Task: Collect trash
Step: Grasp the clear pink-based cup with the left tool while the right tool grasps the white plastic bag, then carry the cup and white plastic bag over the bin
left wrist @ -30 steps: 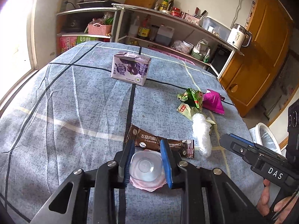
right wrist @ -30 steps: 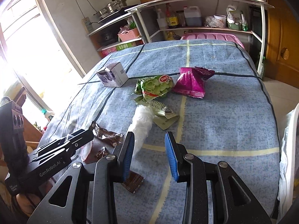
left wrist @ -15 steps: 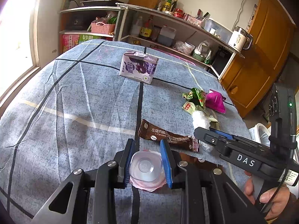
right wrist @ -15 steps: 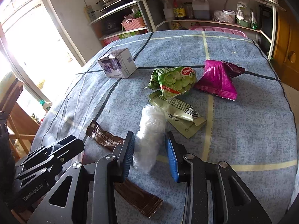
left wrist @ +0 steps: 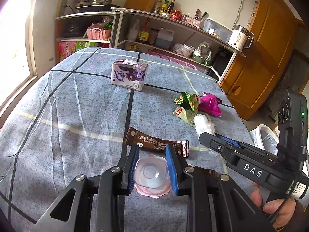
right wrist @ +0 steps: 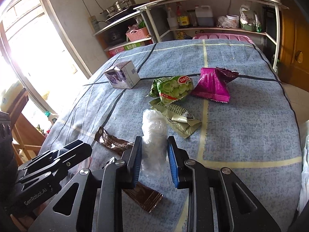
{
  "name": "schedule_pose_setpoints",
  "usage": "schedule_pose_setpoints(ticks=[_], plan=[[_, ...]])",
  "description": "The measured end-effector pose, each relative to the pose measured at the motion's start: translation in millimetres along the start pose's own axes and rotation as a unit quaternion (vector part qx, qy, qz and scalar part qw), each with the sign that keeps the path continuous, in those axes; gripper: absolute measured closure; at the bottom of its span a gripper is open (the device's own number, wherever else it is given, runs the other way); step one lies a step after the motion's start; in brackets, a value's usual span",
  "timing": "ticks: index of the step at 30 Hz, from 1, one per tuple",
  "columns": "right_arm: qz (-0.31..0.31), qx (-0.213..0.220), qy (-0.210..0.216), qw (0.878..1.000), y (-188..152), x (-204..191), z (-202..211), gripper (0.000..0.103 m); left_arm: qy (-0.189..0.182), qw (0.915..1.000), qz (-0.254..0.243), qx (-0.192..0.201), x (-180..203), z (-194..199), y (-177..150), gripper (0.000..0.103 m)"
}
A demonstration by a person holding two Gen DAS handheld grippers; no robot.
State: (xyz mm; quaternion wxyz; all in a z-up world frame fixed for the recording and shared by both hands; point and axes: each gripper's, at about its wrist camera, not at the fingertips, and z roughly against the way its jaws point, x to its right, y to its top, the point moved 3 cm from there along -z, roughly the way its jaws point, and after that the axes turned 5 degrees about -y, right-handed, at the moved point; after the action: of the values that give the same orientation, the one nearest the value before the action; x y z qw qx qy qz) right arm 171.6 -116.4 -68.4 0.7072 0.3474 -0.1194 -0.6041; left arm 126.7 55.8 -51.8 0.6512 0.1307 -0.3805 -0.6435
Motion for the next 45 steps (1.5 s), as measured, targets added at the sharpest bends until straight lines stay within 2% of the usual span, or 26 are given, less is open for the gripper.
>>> schedule_pose_setpoints(ticks=[10, 13, 25, 32, 45], plan=[[-0.027, 0.025, 0.005, 0.999, -6.3, 15.4, 31.8, 0.076, -0.019, 0.9993, -0.031, 0.008, 34.4, 9.4, 2.1, 0.074], [-0.032, 0.037, -0.005, 0.999, -8.6, 22.2, 43.8, 0.076, -0.027, 0.9987, -0.044, 0.007, 47.3, 11.1, 2.7, 0.074], [-0.085, 0.076, -0.030, 0.993, -20.2, 79.7, 94.4, 0.076, -0.067, 0.9928, -0.099, 0.003, 112.4, 6.2, 3.2, 0.074], [-0.112, 0.097, -0.059, 0.987, -26.9, 116.9, 125.5, 0.076, -0.094, 0.9869, -0.131, 0.002, 159.1, -1.4, 3.8, 0.074], [-0.165, 0.120, -0.122, 0.971, -48.8, 194.0, 178.1, 0.076, -0.153, 0.9693, -0.191, -0.023, 250.9, -29.1, -6.3, 0.074]])
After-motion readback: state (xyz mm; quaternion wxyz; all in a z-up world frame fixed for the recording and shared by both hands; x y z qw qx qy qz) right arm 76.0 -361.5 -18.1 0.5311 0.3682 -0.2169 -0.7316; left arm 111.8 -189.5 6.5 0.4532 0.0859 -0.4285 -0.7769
